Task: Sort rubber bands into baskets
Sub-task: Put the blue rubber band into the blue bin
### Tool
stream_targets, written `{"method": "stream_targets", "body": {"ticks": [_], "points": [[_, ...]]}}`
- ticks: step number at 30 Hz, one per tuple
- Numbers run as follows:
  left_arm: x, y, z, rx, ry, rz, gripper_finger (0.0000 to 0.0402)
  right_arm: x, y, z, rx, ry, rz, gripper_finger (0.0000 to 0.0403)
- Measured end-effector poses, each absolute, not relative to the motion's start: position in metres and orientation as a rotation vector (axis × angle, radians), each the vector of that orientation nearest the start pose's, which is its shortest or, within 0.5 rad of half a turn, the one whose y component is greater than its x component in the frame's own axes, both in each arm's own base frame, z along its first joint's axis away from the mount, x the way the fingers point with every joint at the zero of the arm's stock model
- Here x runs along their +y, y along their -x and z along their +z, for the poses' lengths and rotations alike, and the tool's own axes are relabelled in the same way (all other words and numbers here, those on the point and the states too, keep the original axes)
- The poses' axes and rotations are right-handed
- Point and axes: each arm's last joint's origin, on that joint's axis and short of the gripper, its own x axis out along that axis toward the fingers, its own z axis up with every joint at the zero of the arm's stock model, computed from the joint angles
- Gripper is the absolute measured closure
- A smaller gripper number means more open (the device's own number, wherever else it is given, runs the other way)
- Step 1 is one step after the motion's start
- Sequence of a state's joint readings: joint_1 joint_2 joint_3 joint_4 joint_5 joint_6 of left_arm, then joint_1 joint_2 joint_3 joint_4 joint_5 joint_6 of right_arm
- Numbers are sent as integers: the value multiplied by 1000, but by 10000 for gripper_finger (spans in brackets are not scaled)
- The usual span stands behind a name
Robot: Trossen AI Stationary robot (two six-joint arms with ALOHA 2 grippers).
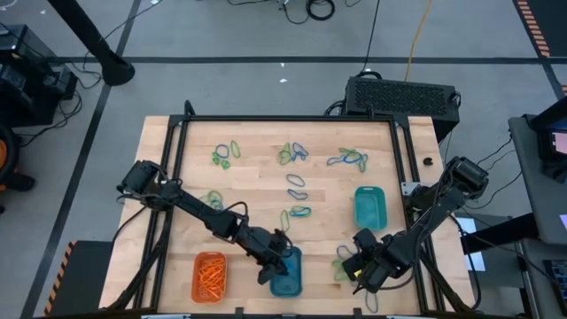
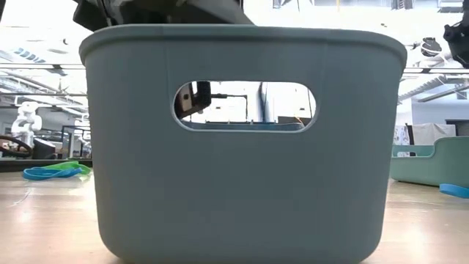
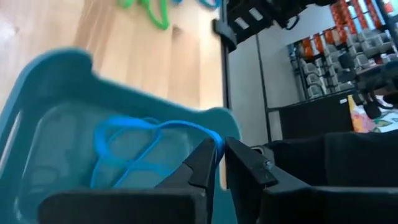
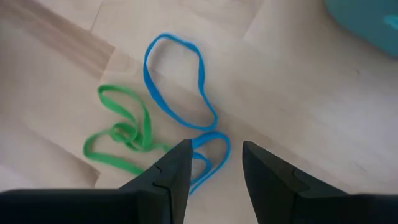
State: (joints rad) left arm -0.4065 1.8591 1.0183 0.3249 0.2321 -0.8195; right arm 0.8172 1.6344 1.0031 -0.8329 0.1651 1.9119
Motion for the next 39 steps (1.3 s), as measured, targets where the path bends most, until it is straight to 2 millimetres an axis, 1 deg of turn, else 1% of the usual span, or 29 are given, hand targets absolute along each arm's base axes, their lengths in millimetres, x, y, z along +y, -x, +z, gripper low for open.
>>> {"method": "stream_targets", "body": {"ticks": [5,9,11,17,20,24,28,30,32,34,39], "points": [[-159,-351,164,780,725,-371,358,199,-196,171,1178,-903,-788,268],[-161,-354,171,770,721,-414,352,197,-195,164,1175,-911,-782,268],[-162,-356,174,763,721,-427,336,196,-195,162,1172,-921,-776,268],[-160,-356,173,786,713,-415,263,195,-196,160,1165,-926,-777,268],[-156,-358,173,789,700,-444,245,195,-197,159,1139,-915,-780,268],[-151,-359,178,769,668,-475,242,196,-199,150,1163,-881,-785,268],[-150,-359,189,736,614,-478,242,198,-202,141,1167,-867,-797,268],[-149,-357,194,771,574,-458,242,199,-202,137,1166,-862,-806,268],[-149,-359,200,786,525,-435,242,200,-203,135,1165,-858,-813,268],[-147,-357,201,831,464,-396,242,200,-204,132,1162,-856,-815,268],[-147,-360,209,806,399,-375,242,200,-205,131,1165,-861,-823,268]]}}
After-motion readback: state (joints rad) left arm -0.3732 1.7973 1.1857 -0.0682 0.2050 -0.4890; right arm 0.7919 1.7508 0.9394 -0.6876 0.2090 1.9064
